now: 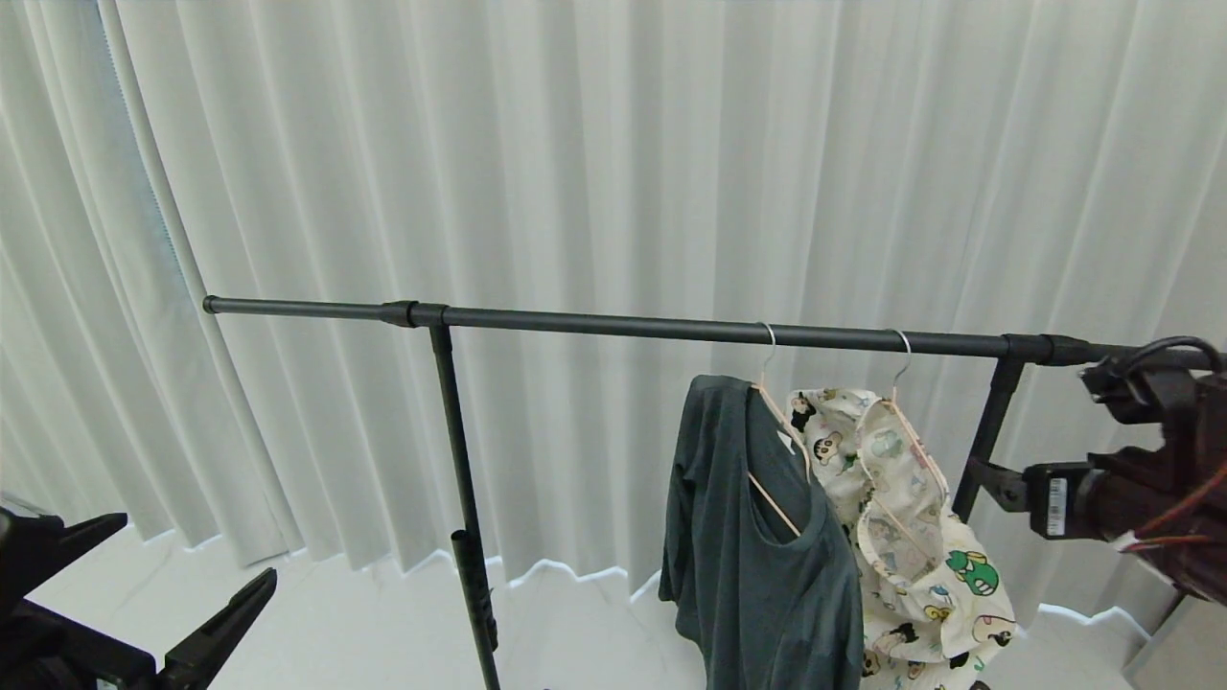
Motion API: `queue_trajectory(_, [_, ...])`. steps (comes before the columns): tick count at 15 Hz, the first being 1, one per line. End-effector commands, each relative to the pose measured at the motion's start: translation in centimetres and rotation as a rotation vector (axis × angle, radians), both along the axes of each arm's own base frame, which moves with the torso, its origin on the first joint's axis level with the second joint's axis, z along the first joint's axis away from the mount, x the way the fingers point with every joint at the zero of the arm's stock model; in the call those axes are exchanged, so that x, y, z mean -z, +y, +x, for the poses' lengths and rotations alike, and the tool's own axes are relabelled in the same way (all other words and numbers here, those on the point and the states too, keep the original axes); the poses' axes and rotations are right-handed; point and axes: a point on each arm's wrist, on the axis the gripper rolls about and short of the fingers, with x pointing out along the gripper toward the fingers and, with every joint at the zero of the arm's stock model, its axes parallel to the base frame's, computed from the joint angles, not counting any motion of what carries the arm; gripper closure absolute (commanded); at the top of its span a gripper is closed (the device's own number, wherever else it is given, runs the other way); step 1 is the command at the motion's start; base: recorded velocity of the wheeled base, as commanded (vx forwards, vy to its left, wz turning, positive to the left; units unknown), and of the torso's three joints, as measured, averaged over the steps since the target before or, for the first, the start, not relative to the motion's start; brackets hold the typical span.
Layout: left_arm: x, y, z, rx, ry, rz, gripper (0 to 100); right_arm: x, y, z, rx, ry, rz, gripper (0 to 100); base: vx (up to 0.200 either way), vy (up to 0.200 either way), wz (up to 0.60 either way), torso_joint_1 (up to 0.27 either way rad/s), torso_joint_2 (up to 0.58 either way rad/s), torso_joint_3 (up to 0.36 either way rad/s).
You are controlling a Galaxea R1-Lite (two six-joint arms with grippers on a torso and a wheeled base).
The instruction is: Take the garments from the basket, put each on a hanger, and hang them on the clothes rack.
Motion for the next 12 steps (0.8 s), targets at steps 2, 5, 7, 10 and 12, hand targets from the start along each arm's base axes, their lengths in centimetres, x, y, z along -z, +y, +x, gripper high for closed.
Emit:
queue_trajectory(2, [0.6, 1.1, -0.7, -0.115, -0.010, -0.001, 0, -2.3, -3.6, -6.8, 0.030, -0.102, -0.062, 0, -0.200, 0.000, 0.00, 0.002, 0.00, 0.005])
queue_trajectory(5, [1.7, 1.5, -2.1, -0.157, -0.026, -0.004, 0, -2.6, -5.3, -10.1, 0.081, -0.140, -0.110, 0, -0.200, 0.000, 0.00, 0.007, 0.00, 0.004])
queue_trajectory(7, [3.0, 1.7, -3.5, -0.170, -0.045, -0.005, 0, -2.1, -6.3, -13.0, 0.112, -0.138, -0.145, 0, -0.200, 0.000, 0.00, -0.012, 0.00, 0.007])
queue_trajectory(10, [5.2, 1.8, -5.6, -0.170, -0.089, -0.012, 0, -0.3, -7.4, -17.9, 0.144, -0.090, -0.190, 0, -0.200, 0.000, 0.00, 0.002, 0.00, 0.002])
queue_trajectory(12, [6.1, 1.9, -6.8, -0.188, -0.142, -0.014, 0, 1.4, -7.8, -20.6, 0.169, -0.059, -0.199, 0, -0.200, 0.000, 0.00, 0.005, 0.00, 0.002])
